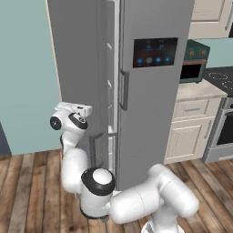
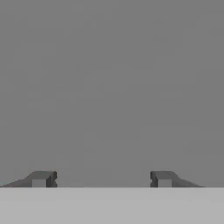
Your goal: There's a steak in the fridge that needs to be moved to the freezer for freezing. Pick up the steak from the fridge, place it on any shelf in the freezer, and close the fridge and freezer doors when done.
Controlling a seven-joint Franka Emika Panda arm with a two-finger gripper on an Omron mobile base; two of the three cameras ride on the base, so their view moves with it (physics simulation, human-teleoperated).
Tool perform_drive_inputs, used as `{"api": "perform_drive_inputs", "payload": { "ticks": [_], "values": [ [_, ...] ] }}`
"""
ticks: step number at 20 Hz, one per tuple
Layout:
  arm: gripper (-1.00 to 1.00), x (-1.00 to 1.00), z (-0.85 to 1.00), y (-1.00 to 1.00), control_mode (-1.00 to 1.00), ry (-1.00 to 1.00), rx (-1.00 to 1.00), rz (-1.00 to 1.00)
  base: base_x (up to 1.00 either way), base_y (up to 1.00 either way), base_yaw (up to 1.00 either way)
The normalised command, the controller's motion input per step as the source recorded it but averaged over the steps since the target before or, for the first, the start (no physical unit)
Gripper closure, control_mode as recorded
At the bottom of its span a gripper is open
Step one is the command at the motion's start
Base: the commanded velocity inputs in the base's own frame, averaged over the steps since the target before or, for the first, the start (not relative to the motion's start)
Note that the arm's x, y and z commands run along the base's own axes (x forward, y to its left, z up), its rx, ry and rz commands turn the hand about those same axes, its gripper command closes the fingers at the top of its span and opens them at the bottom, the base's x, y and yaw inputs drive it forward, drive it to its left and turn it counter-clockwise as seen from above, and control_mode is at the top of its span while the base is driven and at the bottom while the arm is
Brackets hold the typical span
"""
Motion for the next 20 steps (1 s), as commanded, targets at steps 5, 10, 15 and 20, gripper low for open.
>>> {"api": "perform_drive_inputs", "payload": {
  "ticks": [5,10,15,20],
  "values": [
    [-1.00,0.41,0.09,-0.93,-1.00,0.00,0.15,0.00,0.00,0.00,0.00],
    [-1.00,0.64,0.08,-0.73,-1.00,0.00,0.15,0.00,0.00,0.00,0.00],
    [-1.00,0.60,0.03,-0.63,-1.00,-0.03,0.14,0.05,0.00,0.00,0.00],
    [-1.00,0.38,0.00,-0.28,-1.00,-0.02,0.05,0.06,0.00,0.00,0.00]
  ]
}}
